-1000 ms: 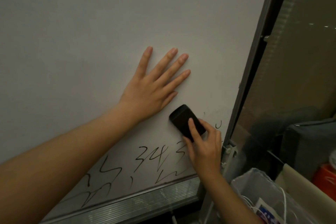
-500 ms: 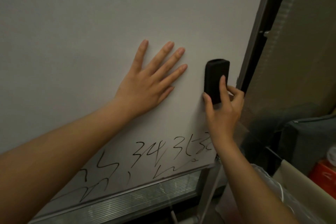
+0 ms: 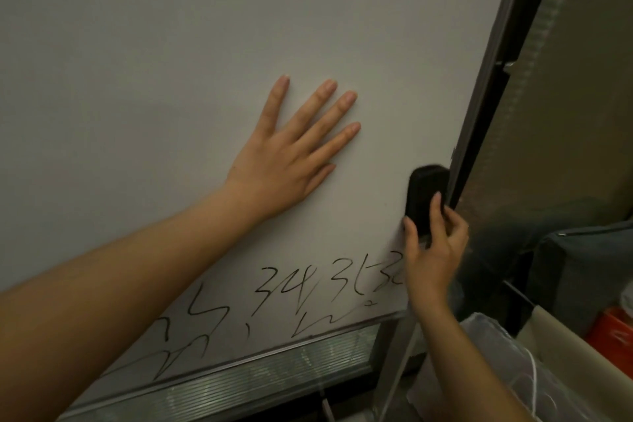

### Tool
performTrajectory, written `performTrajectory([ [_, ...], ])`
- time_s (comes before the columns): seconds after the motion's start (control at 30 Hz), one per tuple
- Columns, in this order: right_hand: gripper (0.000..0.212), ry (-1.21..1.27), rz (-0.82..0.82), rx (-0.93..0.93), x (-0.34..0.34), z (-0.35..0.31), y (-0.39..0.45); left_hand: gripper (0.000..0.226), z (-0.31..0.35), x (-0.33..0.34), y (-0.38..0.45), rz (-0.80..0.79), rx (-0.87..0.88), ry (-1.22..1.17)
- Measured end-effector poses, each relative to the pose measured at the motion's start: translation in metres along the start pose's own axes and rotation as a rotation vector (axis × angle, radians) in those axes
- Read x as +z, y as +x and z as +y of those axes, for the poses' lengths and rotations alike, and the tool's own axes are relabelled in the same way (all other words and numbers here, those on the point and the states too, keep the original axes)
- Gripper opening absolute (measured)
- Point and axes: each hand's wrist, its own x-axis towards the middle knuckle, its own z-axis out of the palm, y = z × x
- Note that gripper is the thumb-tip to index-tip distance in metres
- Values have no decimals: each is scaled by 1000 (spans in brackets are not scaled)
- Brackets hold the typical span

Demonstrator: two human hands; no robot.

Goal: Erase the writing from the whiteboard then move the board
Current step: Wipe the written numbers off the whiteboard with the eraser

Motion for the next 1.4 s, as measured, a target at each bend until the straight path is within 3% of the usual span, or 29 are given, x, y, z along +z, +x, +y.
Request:
performTrajectory([
  [0.13, 62, -2, 51, -134, -2, -32, 44, 51, 1, -1, 0, 14, 3, -9],
  [0.3, 60, -44, 65, -151, 1, -33, 44, 50, 1, -3, -3, 20, -1, -7],
  [0.43, 70, -60, 23, -18, -1, 2, -4, 51, -2, -2, -3, 6, -5, 3],
  [0.53, 67, -50, 20, 59, -2, 15, -23, 51, 0, -2, -2, 10, -3, 7],
  [0.7, 61, -1, 49, 117, 6, -11, -23, 51, 0, -4, -2, 2, -3, -4],
  [1.03, 54, -85, -33, -327, 42, -119, -76, 52, -44, -35, -62, -67, 27, -44],
  [1.4, 49, -97, 9, -427, 85, -236, -146, 47, -150, -105, -224, -152, -4, -18],
])
